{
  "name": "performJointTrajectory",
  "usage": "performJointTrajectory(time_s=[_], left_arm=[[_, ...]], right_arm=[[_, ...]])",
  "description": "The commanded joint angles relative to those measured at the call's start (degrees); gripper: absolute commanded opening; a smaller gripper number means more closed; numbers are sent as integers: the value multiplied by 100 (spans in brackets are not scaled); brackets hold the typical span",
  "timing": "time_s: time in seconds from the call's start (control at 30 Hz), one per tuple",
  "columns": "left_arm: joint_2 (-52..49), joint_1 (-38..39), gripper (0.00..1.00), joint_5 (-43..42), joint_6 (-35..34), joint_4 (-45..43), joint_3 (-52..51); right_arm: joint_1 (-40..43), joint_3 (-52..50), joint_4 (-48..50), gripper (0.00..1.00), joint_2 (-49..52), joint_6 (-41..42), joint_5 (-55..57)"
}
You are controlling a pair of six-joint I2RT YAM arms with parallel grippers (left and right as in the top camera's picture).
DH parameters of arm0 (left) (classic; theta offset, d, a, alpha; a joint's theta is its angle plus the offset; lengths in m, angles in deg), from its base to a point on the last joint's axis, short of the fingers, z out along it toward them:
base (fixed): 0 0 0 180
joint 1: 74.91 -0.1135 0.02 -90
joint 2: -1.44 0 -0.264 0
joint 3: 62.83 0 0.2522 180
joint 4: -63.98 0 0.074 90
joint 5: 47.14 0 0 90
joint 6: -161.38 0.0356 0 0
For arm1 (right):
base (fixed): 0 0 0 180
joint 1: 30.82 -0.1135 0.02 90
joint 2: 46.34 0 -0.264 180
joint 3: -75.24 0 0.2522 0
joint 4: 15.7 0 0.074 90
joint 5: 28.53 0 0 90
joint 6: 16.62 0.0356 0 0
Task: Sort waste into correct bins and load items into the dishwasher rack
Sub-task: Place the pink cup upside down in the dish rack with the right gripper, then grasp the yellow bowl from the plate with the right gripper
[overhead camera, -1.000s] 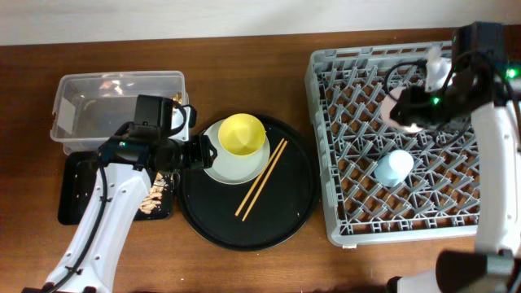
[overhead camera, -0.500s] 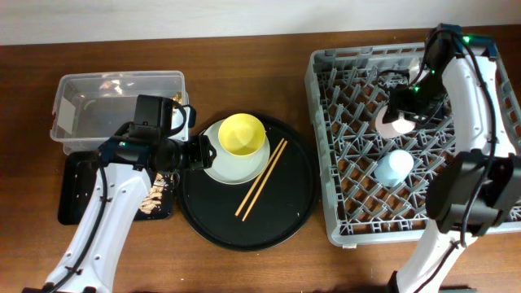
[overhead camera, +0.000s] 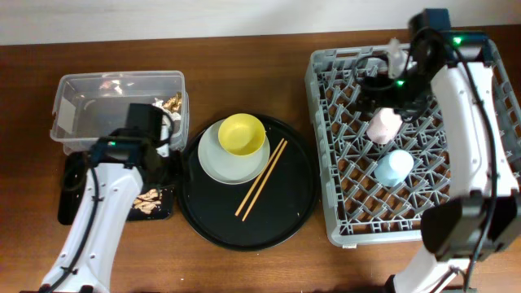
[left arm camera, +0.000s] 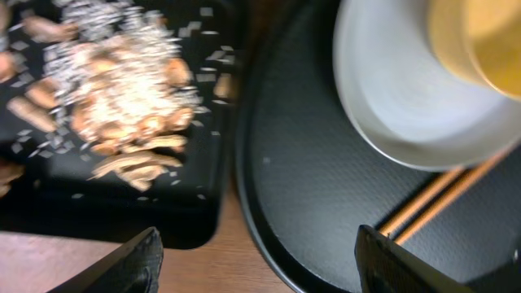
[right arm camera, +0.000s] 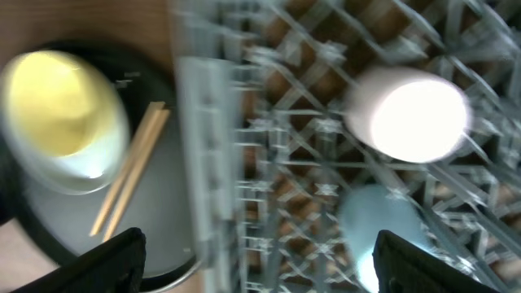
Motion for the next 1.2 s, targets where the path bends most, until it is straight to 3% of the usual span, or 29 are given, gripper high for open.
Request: performJointTrajectory(time_s=[0.0, 0.03, 0.2, 0.37, 0.4, 0.53, 0.63, 0.8, 0.9, 1.03, 1.17], left_arm=[[87, -496, 82, 155, -413, 109, 15], [87, -662, 87, 153, -413, 153, 15], [87, -824, 87, 155, -411, 236, 15], [87, -824, 87, 153, -411, 238, 15], [87, -824, 92, 155, -411, 238, 15], [87, -824, 93, 155, -411, 256, 15], [87, -824, 93, 155, -411, 254, 15], [87, -824, 93, 155, -411, 240, 15], [87, -820, 93, 155, -411, 236, 15], [87, -817, 93, 155, -411, 238, 15], [87, -820, 93, 155, -411, 232, 15]], right_arm=[[-890, 59, 214, 90, 22, -74, -177], [-1279, 59, 415, 90, 98, -74, -177], [-2358, 48, 1268, 88, 579, 413, -131], [-2861, 48, 1755, 79, 1443, 1084, 173], [-2896, 48, 1827, 77, 1652, 1158, 192], [-2905, 48, 2026, 65, 2321, 1329, 256], [-2905, 48, 2127, 46, 2590, 1392, 264], [-2905, 44, 2159, 15, 2667, 1438, 321], [-2905, 44, 2096, 4, 2667, 1475, 323], [-2830, 57, 1838, 4, 2452, 1475, 474], [-2465, 90, 1679, 4, 1060, 1473, 2140]])
